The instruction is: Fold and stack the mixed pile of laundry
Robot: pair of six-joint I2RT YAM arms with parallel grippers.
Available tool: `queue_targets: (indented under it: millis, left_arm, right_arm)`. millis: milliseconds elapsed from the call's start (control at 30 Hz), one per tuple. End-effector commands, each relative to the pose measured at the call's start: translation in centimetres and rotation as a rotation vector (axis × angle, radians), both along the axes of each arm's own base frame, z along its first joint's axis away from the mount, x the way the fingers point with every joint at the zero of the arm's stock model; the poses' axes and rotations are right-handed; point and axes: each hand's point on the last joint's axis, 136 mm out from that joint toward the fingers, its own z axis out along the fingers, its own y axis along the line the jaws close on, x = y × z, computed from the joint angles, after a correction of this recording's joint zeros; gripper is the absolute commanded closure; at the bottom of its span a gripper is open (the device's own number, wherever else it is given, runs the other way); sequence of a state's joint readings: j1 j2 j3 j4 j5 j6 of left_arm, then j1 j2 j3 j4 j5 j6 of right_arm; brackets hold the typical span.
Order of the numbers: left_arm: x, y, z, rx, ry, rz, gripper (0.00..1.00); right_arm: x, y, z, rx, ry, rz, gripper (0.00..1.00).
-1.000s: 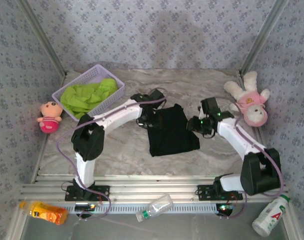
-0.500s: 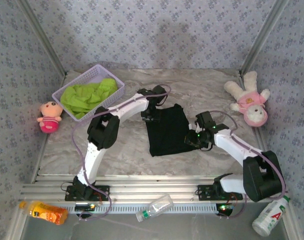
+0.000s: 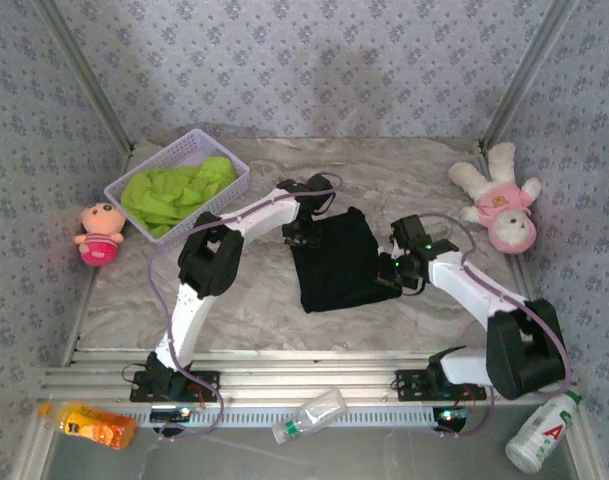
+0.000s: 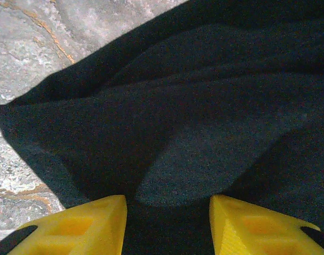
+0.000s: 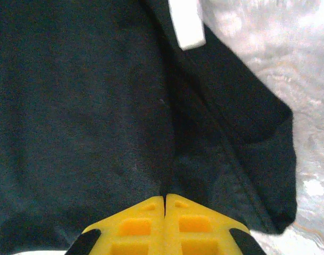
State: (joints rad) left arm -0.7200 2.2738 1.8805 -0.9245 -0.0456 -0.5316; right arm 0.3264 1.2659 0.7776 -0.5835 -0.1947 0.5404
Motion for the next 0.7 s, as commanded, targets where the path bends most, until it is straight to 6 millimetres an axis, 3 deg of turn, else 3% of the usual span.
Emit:
queue_targets:
  millis: [0,100,200,267,400,500,567,667]
  left_arm:
    - [-1.4,1.7,-2.2,0.072,0.081,-0.001,0.54]
    - [-1.5,1.7,-2.3,0.072,0.085,-0.005,0.53]
    - [-1.7,1.7,-2.3,0.075,0.09,-0.013,0.52]
    - [-1.8,1.8,-2.3,0.078,0.092,-0.016,0.51]
    - [-1.9,1.8,-2.0,0.078,0.09,-0.021,0.49]
    - [-1.8,1.5,-1.1,0.067,0.082,-0.022,0.44]
    - [-1.6,1.1,0.2,0.04,0.076,-0.023,0.4]
    - [-0.7,0.2,3.8,-0.012,0.023,-0.026,0.36]
  right_arm:
    - [-0.6,-2.2,2.6,-0.074,-0.018,-0.013,1.0]
    - [-0.5,-5.4,1.4,-0.172,0.019,-0.067,1.0]
    - [0.3,-7.5,-1.2,-0.223,0.061,-0.103,1.0]
    - [0.9,-8.1,-3.4,-0.23,0.117,-0.1,1.0]
    - [0.9,-8.3,-5.3,-0.248,0.198,-0.091,0.97]
    - [0.8,-8.2,-4.5,-0.243,0.183,-0.092,0.81]
    - [1.1,-8.2,-2.8,-0.228,0.128,-0.102,0.63]
    - [2.2,-8.0,0.4,-0.213,0.032,-0.138,0.42]
